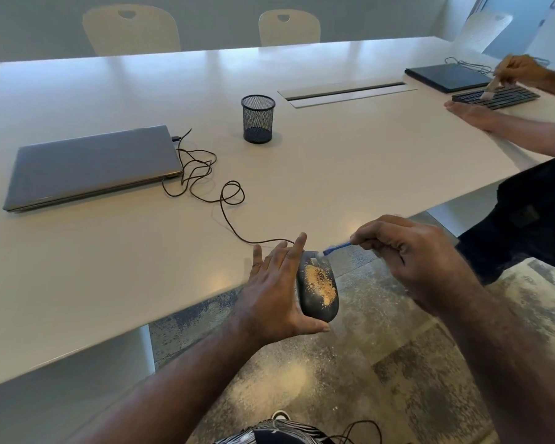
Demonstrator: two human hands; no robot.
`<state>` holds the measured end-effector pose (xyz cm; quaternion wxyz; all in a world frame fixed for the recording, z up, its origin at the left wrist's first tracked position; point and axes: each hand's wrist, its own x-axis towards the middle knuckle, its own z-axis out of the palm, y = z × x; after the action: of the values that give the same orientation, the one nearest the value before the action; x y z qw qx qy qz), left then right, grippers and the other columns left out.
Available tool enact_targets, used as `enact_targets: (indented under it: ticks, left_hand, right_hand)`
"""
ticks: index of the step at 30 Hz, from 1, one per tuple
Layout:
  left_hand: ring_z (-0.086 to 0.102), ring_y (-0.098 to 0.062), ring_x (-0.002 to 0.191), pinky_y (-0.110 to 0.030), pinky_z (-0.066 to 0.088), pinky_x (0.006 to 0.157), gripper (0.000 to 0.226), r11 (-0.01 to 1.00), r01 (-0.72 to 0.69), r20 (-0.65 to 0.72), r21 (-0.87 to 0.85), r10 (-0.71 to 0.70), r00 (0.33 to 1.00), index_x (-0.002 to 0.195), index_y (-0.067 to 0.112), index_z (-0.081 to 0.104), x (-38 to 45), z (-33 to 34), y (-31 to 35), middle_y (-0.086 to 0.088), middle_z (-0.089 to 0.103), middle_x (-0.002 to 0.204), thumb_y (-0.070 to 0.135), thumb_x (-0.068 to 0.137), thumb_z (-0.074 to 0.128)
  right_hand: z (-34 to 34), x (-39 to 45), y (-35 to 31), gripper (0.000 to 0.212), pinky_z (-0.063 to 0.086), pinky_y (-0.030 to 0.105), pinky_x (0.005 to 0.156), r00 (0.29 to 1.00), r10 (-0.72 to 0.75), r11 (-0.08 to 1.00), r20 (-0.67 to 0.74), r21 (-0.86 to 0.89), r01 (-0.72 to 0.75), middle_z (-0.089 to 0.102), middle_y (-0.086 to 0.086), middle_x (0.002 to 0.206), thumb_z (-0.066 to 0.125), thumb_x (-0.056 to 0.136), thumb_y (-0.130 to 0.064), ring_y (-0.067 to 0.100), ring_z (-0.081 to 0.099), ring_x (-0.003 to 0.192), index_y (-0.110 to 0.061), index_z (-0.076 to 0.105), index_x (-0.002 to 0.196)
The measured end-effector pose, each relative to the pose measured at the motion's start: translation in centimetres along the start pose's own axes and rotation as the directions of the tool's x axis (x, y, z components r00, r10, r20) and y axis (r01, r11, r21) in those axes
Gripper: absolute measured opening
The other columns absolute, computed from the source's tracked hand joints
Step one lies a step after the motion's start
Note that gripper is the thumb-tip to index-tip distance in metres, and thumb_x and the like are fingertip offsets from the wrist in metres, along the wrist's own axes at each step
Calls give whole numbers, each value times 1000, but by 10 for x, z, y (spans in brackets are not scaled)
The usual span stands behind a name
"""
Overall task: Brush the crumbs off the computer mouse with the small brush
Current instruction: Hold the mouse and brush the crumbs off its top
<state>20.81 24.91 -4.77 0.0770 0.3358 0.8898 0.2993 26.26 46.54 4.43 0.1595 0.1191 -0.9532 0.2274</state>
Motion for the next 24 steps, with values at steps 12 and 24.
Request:
enact_targets:
  ticks: [12,24]
  left_hand:
    - [-4,-14,150,-43,-19,118,140,1000,4,-26,0,-4,1000,145,38,-28,2,2,-7,-2,9,164,79,56,73]
    - [-7,-8,148,-39,-22,117,141,999,23,-28,-26,-24,999,150,36,-23,3,0,-5,-1,9,163,76,56,75]
  right_hand:
    - [1,-5,-1,26,57,25,76,1000,14,999,-8,36,-13,68,-10,93,64,86,1,4,66,87,-18,72,102]
    - [-1,-10,0,24,58,27,75,1000,-22,1000,-6,18,22,70,-9,96,68,84,1,6,67,87,-16,72,101]
